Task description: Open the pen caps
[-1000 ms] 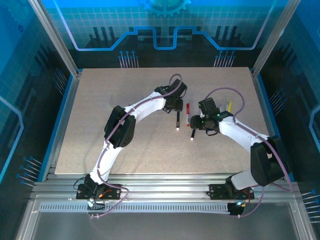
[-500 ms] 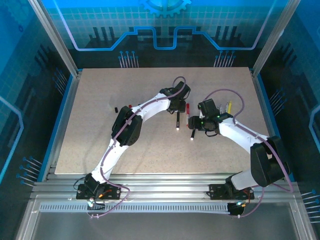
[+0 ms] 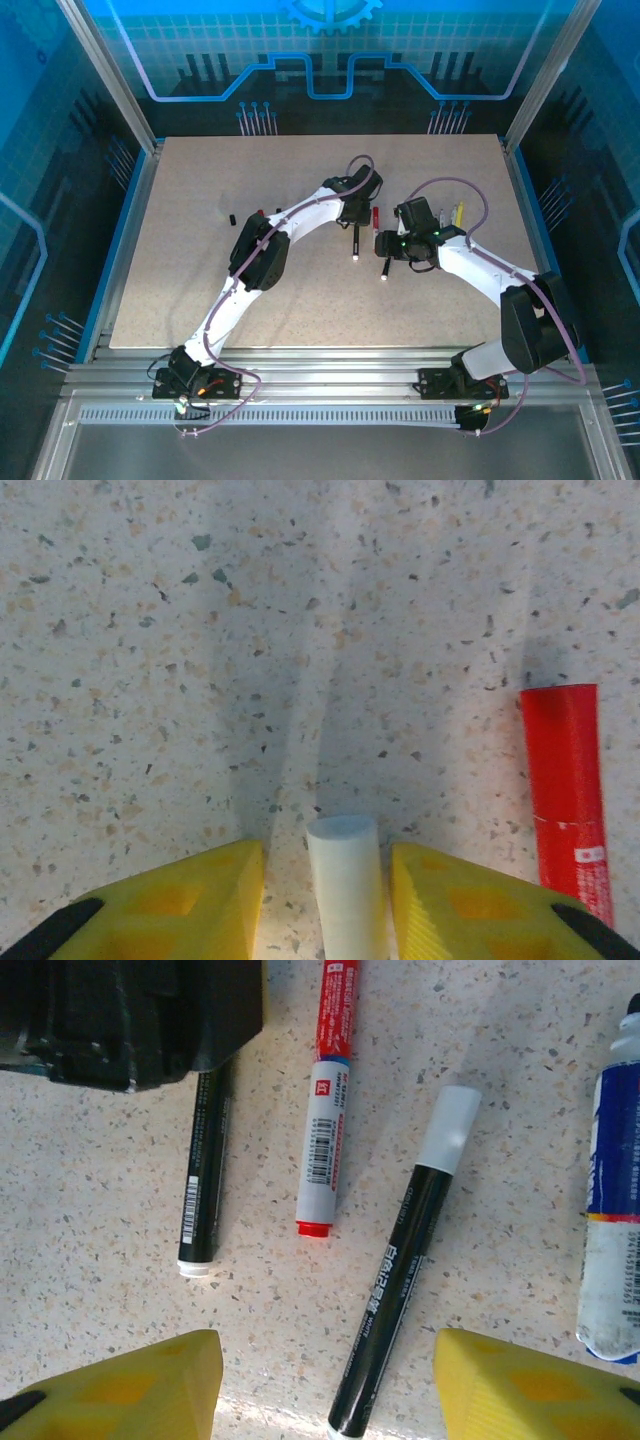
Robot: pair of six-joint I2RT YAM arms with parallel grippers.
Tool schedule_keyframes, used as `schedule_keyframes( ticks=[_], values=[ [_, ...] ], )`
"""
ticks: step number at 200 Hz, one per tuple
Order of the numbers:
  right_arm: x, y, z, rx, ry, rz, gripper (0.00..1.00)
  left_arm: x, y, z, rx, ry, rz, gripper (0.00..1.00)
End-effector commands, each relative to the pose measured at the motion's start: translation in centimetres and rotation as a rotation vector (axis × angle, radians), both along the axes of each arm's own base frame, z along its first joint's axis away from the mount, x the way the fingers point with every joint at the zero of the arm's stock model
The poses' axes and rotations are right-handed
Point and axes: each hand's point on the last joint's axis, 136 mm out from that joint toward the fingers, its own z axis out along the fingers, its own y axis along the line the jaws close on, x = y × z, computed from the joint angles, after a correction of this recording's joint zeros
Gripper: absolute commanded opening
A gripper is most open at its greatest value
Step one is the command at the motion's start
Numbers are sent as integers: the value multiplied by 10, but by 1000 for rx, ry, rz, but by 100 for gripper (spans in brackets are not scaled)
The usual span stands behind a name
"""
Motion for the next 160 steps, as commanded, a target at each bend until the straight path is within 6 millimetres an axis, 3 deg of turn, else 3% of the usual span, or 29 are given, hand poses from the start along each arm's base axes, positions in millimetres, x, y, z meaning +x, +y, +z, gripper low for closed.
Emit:
schedule_keyframes(
  ticks=[1, 39, 93, 110, 124, 160],
  values=[
    [-2, 8, -4, 29, 10, 12, 58, -2, 5, -8, 51, 13, -7, 38],
    [-3, 13, -9, 53, 23, 17, 57, 0, 12, -15, 46, 37, 4, 34],
    [-2, 14, -16, 52, 37, 19, 56, 2, 25, -17, 25, 62, 30, 21],
    [-1, 17, -18, 69, 46, 25, 56, 3, 30, -14, -6, 70, 44, 14],
    [-1, 23, -19, 100, 55, 32, 56, 2, 32, -10, -38, 75, 54, 0],
    [3, 39, -18, 174, 63, 55, 55, 2, 28, 8, -96, 65, 53, 0]
  ],
)
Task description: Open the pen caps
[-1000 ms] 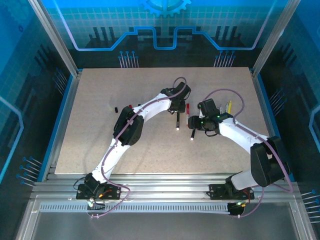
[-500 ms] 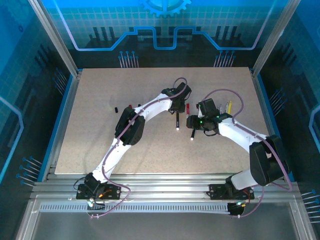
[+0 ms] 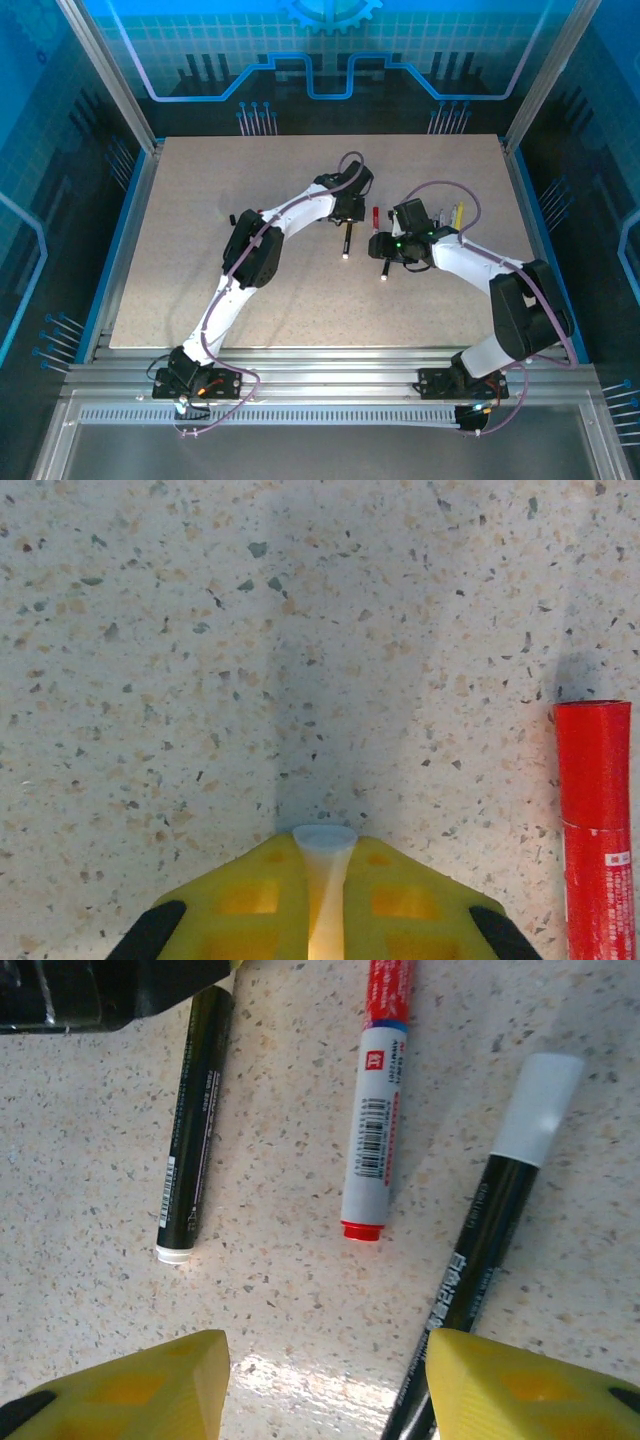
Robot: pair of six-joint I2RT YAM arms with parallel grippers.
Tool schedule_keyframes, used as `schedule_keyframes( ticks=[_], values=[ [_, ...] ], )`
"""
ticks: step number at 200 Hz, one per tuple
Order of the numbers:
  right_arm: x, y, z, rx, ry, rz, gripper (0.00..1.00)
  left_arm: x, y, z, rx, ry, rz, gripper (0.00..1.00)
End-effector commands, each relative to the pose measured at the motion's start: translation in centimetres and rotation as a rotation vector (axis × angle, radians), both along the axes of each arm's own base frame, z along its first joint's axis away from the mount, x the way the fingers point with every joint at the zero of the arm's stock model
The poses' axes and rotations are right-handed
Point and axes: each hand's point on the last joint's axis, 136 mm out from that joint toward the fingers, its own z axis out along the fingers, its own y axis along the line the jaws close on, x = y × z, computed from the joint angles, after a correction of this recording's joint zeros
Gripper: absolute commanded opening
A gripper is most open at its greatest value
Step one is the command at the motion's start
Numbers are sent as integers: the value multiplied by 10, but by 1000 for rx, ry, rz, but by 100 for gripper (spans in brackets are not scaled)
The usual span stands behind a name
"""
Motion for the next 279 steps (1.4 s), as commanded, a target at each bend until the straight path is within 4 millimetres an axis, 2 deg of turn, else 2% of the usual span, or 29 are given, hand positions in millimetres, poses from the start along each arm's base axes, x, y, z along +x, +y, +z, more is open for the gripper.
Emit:
schedule_keyframes(
  ticks=[1, 58, 88, 158, 160, 164, 217, 262, 279],
  values=[
    [1, 18, 2, 78, 8, 25, 55, -3, 14, 6, -18, 31, 32, 0],
    [4, 42, 16, 196, -18, 73, 56, -5, -2, 47, -181, 23, 10, 0],
    [6, 53, 18, 240, -18, 88, 59, -10, -10, 61, -253, 22, 1, 0],
    [10, 64, 8, 284, 16, 92, 59, -21, -19, 74, -314, 17, -17, 0],
    [16, 67, 16, 294, -3, 94, 59, -22, -20, 75, -314, 16, -19, 0],
    [18, 68, 18, 301, -9, 96, 59, -22, -20, 75, -313, 17, -20, 0],
    [21, 77, 22, 341, -10, 100, 58, -26, -24, 81, -318, 7, -34, 0],
    [25, 83, 12, 349, 18, 95, 48, -29, -24, 88, -326, -5, -38, 0],
    [27, 84, 11, 352, 19, 89, 32, -30, -23, 88, -326, -3, -38, 0]
  ],
)
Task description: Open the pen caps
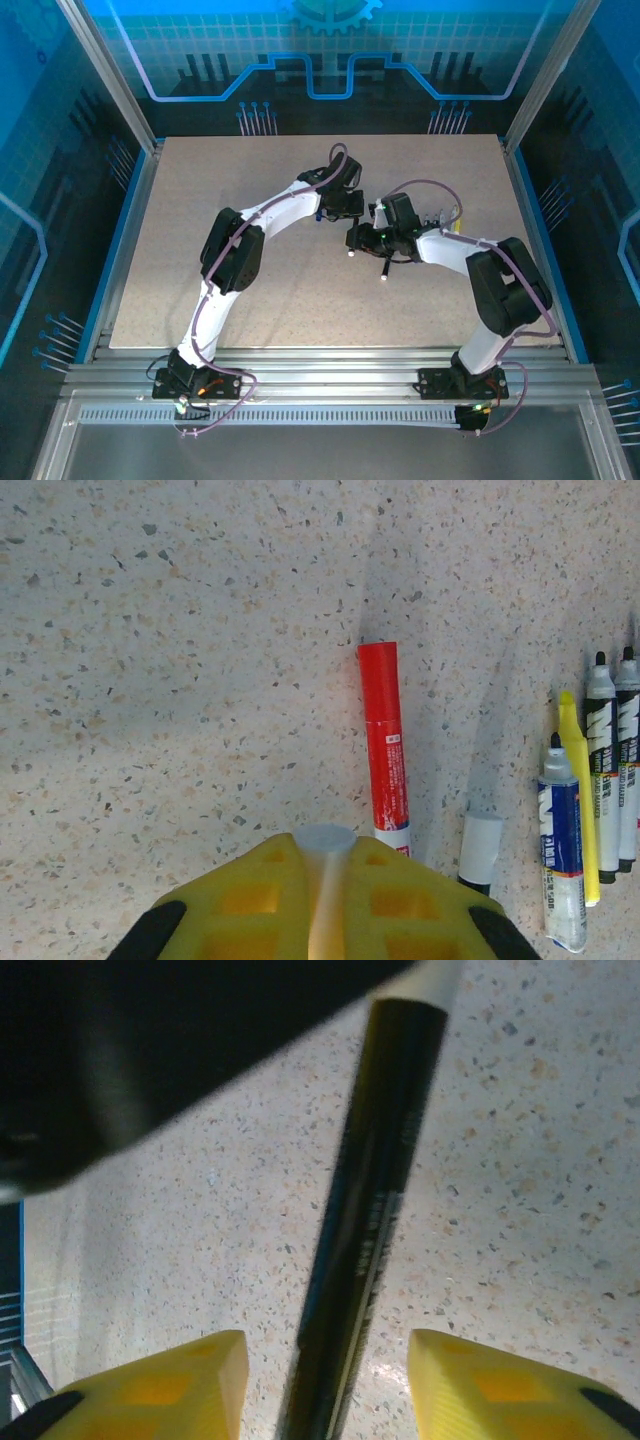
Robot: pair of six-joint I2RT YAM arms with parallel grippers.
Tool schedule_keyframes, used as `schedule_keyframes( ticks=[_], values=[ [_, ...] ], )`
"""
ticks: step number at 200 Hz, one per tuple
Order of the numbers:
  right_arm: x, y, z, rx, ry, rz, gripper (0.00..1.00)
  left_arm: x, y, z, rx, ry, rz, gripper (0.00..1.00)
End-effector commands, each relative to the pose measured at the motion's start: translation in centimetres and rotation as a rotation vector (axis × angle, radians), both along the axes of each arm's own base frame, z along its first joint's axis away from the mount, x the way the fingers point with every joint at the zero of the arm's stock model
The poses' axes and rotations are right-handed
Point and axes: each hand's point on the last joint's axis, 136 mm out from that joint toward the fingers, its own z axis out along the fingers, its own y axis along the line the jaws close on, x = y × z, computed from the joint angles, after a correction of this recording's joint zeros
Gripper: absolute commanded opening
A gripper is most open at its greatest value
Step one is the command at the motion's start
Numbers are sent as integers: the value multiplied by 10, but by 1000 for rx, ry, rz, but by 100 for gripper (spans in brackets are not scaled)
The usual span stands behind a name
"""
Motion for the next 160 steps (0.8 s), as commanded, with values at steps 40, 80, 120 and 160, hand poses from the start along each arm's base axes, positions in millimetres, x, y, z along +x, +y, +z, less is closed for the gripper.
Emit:
schedule_keyframes(
  ticks=[40, 80, 120, 160],
  values=[
    [10, 13, 6, 26, -13, 11, 25, -8, -8, 31, -70, -20, -9, 0],
    [8, 13, 4, 23, -13, 13, 0, -9, -5, 28, -58, -17, -5, 0],
    [-2, 13, 3, 48, -21, 36, 0, -7, 1, 22, -31, -9, 8, 13],
    [-11, 10, 0, 51, -22, 38, 0, -8, 1, 16, -26, 3, 8, 17]
  ],
)
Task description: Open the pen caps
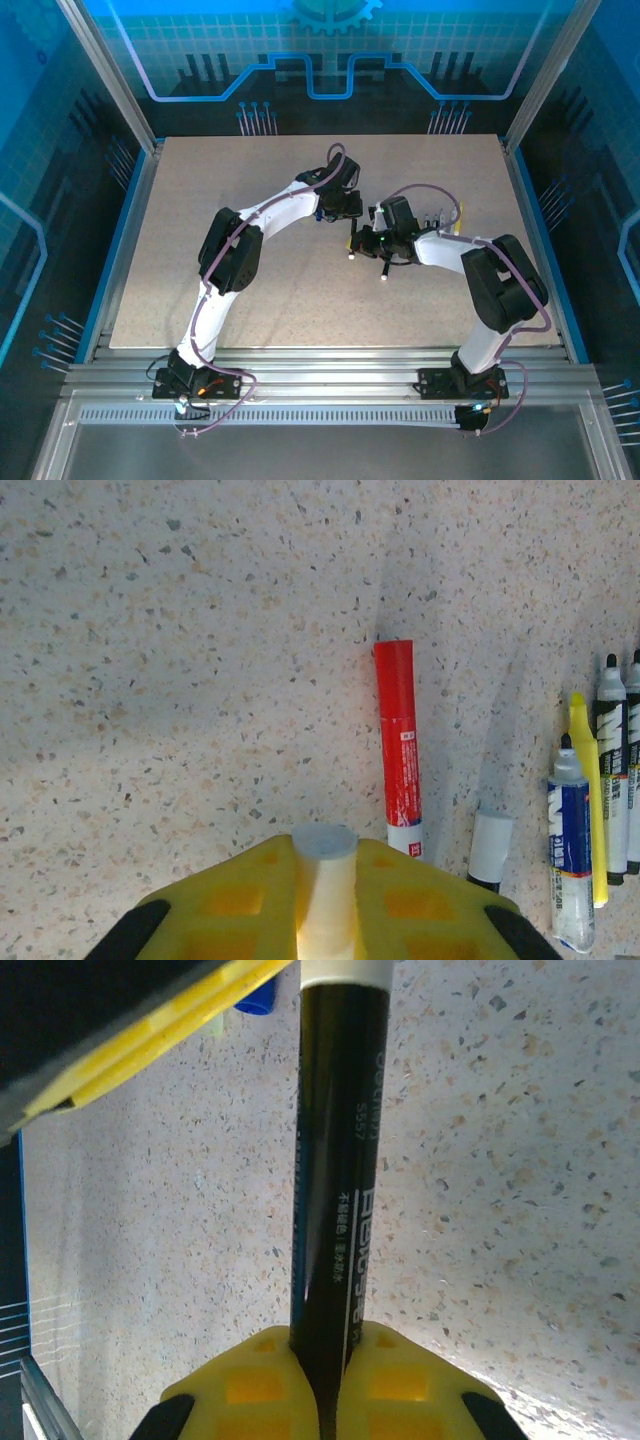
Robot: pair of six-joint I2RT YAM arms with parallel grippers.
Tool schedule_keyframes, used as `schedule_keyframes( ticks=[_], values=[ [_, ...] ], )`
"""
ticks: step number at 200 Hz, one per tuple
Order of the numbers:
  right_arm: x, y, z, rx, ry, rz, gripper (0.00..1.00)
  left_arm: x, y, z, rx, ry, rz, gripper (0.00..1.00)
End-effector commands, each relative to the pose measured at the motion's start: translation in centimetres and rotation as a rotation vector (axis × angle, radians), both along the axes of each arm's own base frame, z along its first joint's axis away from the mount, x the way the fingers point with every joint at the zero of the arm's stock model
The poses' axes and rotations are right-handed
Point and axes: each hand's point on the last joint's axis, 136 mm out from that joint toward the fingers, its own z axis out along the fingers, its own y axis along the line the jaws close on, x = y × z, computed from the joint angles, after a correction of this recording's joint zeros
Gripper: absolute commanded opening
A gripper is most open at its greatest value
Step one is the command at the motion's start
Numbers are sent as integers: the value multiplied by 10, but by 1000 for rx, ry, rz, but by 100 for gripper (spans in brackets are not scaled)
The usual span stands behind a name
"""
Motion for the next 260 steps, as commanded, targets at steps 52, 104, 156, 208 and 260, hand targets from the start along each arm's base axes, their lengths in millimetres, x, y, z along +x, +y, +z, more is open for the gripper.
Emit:
schedule_keyframes(
  ticks=[52, 104, 156, 208, 260],
  values=[
    [-8, 8, 16, 31, -54, 58, 0, -6, -3, 11, -24, 4, -1, 18],
    [-12, 11, 15, 30, -48, 67, 0, -5, -4, 6, -17, 12, -2, 23],
    [-14, 12, 14, 30, -48, 72, 0, -2, -1, 5, -3, 14, 1, 29],
    [-14, 13, 13, 32, -45, 70, 0, 0, -1, 4, -10, 15, 1, 18],
    [-11, 13, 11, 29, -45, 68, 0, -2, -2, 2, -23, 24, -4, 0]
  ],
)
